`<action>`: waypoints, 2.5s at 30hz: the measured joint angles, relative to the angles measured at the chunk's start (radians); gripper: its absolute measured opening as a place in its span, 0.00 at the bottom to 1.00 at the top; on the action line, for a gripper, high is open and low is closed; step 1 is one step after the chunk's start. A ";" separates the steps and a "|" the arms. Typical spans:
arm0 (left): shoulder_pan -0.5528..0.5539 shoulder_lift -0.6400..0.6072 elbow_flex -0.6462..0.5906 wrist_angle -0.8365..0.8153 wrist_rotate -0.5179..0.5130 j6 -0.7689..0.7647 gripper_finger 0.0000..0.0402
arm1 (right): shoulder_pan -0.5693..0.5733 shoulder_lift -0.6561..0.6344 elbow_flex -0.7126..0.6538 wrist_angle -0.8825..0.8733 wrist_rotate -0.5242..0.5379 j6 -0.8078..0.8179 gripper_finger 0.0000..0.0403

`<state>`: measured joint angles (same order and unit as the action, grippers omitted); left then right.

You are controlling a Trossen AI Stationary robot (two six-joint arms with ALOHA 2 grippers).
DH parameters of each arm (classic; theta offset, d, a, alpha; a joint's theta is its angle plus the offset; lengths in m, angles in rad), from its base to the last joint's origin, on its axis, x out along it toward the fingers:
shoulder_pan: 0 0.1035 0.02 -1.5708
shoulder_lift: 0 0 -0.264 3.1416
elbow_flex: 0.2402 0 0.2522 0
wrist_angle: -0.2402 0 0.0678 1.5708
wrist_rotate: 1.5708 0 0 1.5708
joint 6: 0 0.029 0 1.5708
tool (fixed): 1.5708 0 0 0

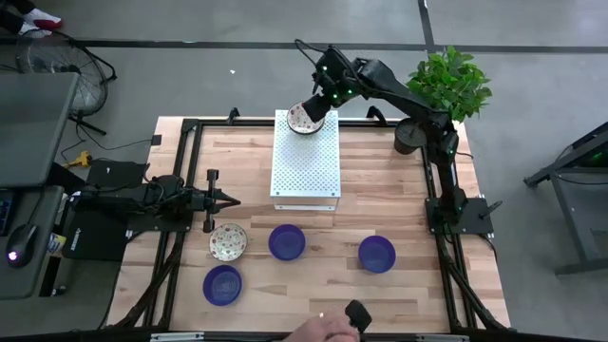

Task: Pick & Place Mini bowls
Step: Stack the right green bowl on the green bowl on the shelf, then stack the green bowl on top of the green bowls on the shelf

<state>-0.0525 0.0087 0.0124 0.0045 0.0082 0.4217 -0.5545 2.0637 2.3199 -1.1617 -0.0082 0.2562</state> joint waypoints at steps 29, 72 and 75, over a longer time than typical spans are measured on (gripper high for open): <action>0.000 0.000 0.000 0.000 0.000 0.000 0.00 | 0.099 -0.357 -0.912 1.019 0.060 -0.169 0.00; 0.000 0.000 0.000 0.000 0.000 0.000 0.00 | 0.226 -0.707 -1.360 1.086 -0.047 -0.033 0.00; 0.000 0.000 0.000 0.000 0.000 0.000 0.00 | 0.261 -0.815 -1.520 1.161 -0.113 0.052 0.00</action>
<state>-0.0525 0.0087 0.0124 0.0045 0.0082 0.4217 -0.2936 1.2486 0.8002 -0.0011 -0.1216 0.3085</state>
